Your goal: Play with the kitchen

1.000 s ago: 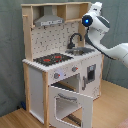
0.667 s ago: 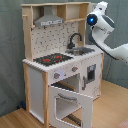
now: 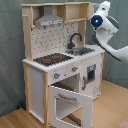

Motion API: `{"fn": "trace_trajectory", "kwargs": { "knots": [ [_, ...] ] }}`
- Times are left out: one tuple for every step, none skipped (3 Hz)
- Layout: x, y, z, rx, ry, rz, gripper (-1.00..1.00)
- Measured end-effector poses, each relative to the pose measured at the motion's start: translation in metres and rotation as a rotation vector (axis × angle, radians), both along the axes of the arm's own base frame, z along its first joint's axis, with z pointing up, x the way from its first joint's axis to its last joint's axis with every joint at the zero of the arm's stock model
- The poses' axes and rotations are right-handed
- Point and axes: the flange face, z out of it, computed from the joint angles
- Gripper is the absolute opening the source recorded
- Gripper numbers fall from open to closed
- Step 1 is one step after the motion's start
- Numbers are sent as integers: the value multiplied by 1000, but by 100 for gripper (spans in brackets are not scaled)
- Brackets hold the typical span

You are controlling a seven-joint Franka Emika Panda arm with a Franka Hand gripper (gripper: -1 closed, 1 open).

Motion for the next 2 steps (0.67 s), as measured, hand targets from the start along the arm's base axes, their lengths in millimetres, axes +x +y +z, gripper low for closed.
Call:
{"fn": "trace_trajectory", "kwargs": {
  "knots": [
    [-1,1,1,-3,1,4,100],
    [-9,17,6,-27,1,49,100]
  ]
}}
